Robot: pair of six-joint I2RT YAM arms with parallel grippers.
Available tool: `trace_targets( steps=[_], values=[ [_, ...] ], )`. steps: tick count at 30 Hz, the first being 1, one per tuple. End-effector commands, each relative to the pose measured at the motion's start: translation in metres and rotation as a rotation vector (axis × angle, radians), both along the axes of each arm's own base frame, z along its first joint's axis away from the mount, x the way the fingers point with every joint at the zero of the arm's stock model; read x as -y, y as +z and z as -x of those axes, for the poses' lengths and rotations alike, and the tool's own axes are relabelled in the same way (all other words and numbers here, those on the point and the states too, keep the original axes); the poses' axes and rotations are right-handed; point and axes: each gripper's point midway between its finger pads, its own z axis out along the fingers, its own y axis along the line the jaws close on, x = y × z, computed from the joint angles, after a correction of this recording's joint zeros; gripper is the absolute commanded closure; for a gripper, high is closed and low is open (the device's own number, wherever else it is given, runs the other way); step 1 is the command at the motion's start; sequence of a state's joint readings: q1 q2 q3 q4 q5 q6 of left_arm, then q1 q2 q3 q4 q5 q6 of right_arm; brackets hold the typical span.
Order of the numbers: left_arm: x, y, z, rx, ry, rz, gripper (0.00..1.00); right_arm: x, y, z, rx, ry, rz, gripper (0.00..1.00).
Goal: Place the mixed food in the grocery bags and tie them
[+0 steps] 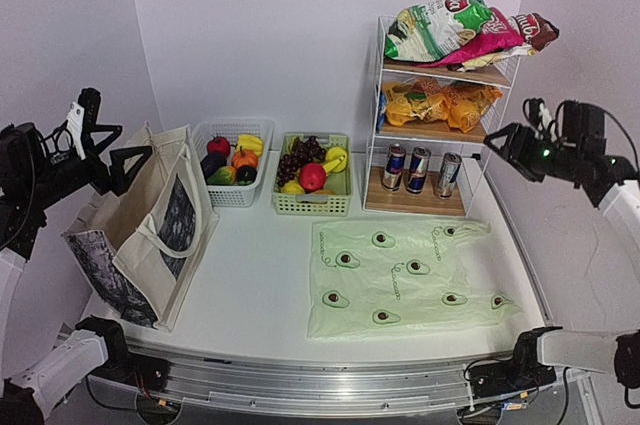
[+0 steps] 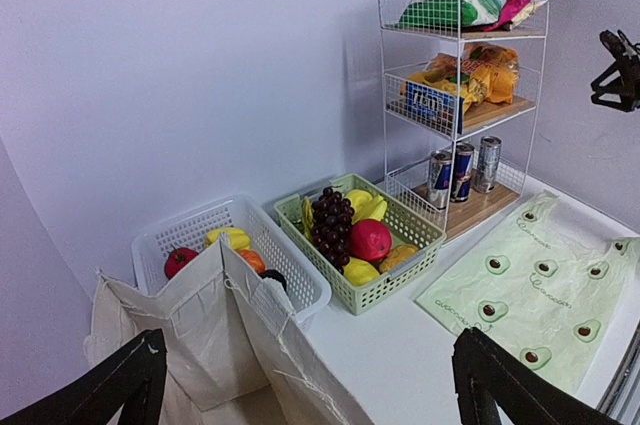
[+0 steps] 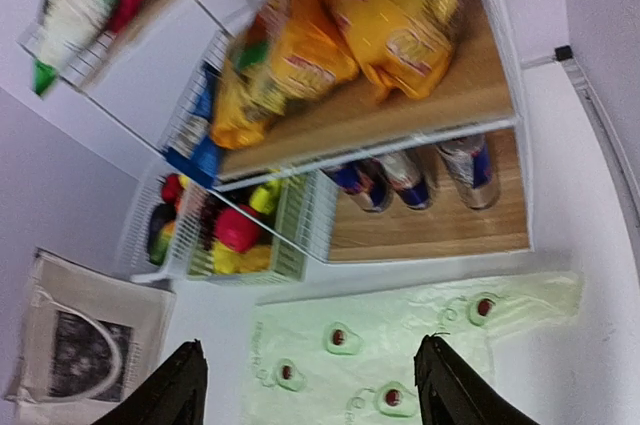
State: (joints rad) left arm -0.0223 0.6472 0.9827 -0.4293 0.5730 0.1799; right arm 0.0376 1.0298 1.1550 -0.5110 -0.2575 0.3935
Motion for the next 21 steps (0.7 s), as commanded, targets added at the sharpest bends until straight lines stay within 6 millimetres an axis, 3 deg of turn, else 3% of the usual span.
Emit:
trace_targets(
  steps=[1, 2, 4, 7, 10, 14, 21],
  values=[
    [-0.004, 0.035, -0.001, 0.002, 0.029, 0.057, 0.01, -0.025, 0.083, 0.008, -0.006, 0.067, -0.249, 0.32],
    [-0.006, 0.041, -0.002, -0.003, 0.046, 0.081, 0.01, -0.026, 0.111, 0.007, 0.042, 0.070, -0.275, 0.31],
    [-0.010, 0.050, -0.007, -0.022, 0.073, 0.113, 0.01, -0.026, 0.143, -0.001, 0.082, 0.065, -0.315, 0.29],
    [-0.019, 0.052, -0.019, -0.080, 0.138, 0.135, 0.01, -0.024, 0.197, -0.013, 0.165, 0.045, -0.375, 0.10],
    [-0.029, 0.039, -0.035, -0.161, 0.210, 0.120, 0.02, -0.017, 0.220, -0.040, 0.187, -0.016, -0.428, 0.04],
    [-0.034, 0.029, -0.039, -0.185, 0.241, 0.079, 0.03, -0.013, 0.230, -0.077, 0.202, -0.072, -0.453, 0.02],
    [-0.047, 0.026, -0.040, -0.189, 0.309, 0.000, 0.03, -0.021, 0.256, -0.110, 0.311, -0.106, -0.409, 0.02]
  ],
)
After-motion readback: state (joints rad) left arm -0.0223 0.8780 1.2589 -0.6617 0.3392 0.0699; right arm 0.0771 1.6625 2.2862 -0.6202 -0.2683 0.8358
